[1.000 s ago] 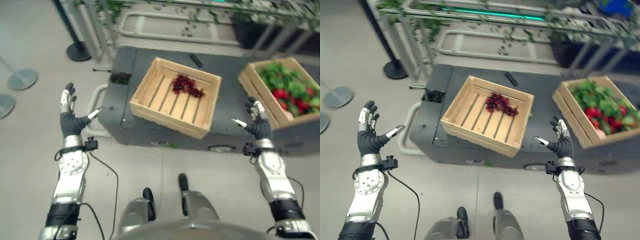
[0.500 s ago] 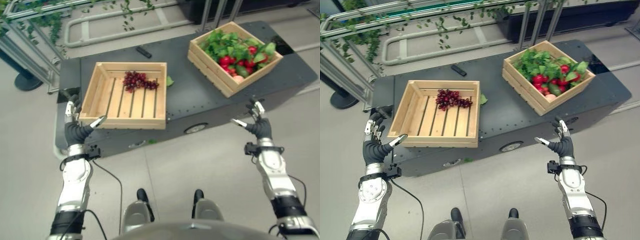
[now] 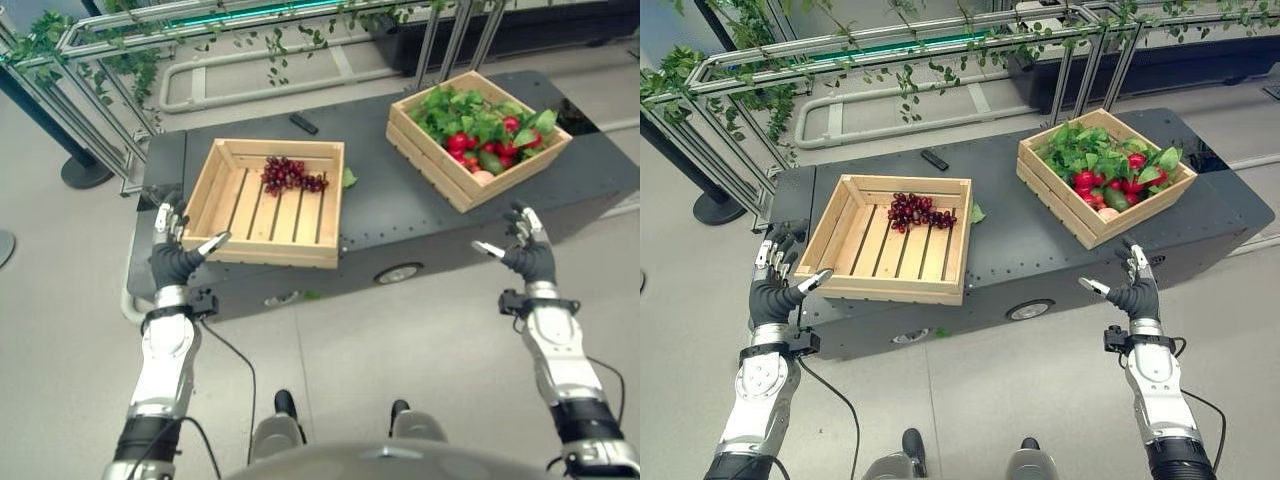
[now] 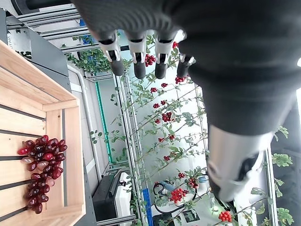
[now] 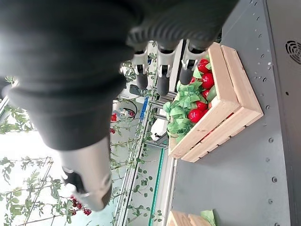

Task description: Pick up the fruits from the basket on one side to the basket on the other side

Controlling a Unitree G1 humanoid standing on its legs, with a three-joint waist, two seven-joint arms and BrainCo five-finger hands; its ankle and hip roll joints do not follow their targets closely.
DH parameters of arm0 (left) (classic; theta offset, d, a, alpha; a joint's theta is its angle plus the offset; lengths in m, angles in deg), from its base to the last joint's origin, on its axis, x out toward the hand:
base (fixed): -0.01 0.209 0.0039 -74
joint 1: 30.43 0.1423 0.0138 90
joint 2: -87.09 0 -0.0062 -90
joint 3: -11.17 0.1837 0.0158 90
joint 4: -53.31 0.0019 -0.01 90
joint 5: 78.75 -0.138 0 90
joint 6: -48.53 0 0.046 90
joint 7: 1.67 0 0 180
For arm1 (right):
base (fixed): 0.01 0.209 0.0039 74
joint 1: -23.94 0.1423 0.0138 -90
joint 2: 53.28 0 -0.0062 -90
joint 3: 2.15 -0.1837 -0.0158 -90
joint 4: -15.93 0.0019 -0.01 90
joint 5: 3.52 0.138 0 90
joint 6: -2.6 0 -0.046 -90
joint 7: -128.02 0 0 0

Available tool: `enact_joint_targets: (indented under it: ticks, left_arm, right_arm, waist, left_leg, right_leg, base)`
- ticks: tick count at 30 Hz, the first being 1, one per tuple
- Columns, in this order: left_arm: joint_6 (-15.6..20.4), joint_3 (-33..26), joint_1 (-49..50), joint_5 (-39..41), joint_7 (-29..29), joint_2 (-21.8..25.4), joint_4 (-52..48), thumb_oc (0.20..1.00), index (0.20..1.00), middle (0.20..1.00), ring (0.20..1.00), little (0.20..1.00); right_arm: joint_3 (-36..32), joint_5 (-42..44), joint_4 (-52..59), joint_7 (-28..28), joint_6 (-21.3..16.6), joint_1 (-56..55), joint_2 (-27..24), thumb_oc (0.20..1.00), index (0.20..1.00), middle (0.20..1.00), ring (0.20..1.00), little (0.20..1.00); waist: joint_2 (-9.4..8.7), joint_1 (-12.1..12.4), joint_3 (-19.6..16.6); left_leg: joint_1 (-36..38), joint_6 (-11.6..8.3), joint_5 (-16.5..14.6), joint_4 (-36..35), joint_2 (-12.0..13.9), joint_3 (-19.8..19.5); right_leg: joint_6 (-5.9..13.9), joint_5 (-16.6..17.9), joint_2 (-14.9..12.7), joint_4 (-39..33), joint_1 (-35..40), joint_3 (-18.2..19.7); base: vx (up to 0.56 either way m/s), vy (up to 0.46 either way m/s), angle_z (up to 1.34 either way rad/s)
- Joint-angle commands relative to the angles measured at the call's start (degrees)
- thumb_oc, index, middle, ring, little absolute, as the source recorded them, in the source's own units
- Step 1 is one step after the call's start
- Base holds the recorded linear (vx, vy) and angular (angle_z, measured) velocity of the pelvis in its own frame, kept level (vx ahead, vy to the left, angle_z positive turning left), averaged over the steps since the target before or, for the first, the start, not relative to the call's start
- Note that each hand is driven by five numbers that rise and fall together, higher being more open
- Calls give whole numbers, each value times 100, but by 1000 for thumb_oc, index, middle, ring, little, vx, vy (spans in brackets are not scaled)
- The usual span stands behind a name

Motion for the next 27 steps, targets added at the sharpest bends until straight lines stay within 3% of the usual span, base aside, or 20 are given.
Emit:
enact_joint_targets:
  ticks: [1, 6, 14, 21, 27]
  left_arm:
    - [308, -46, -187, -34, 0, 188, -5, 1000, 1000, 1000, 1000, 1000]
    - [246, 27, -141, -86, 64, 195, 104, 1000, 1000, 1000, 1000, 1000]
    - [135, 104, -91, -190, 80, 230, 649, 1000, 1000, 1000, 1000, 1000]
    - [-126, 728, -625, -754, -11, 191, 2976, 1000, 1000, 1000, 1000, 1000]
    - [-179, 845, -692, -626, 36, 64, 3706, 1000, 1000, 1000, 1000, 1000]
  right_arm:
    - [-69, 124, 230, -65, -401, 255, -61, 1000, 1000, 1000, 1000, 1000]
    - [-137, 121, 189, -88, -396, 130, -12, 1000, 1000, 1000, 1000, 1000]
    - [41, 112, -113, -49, -329, 159, 101, 1000, 1000, 1000, 1000, 1000]
    - [548, -20, -1647, -179, -201, 378, 176, 1000, 1000, 1000, 1000, 1000]
    - [736, -91, -2268, -250, -140, 501, 256, 1000, 1000, 1000, 1000, 1000]
  waist:
    - [-253, 5, 27]
    - [-217, -95, -79]
    - [-261, -90, -96]
    - [-253, -145, -118]
    - [-259, -137, -161]
  left_leg:
    - [-96, -10, -439, 372, -155, -547]
    - [3, 0, -268, 58, -53, -406]
    - [153, 40, -305, -12, -79, -174]
    - [227, 67, -309, -62, -145, -139]
    - [275, 79, -330, -76, -154, -127]
  right_leg:
    - [-29, 143, 105, 26, -312, 172]
    - [-4, 125, 88, 4, -258, -75]
    - [63, 191, 15, -7, -247, -23]
    - [124, 200, -76, 54, -197, -72]
    - [145, 200, -103, 28, -127, -93]
  base:
    - [-4, -18, -8]
    - [-7, 9, 13]
    - [-12, 37, 3]
    - [-6, 27, -3]
    - [12, 8, 1]
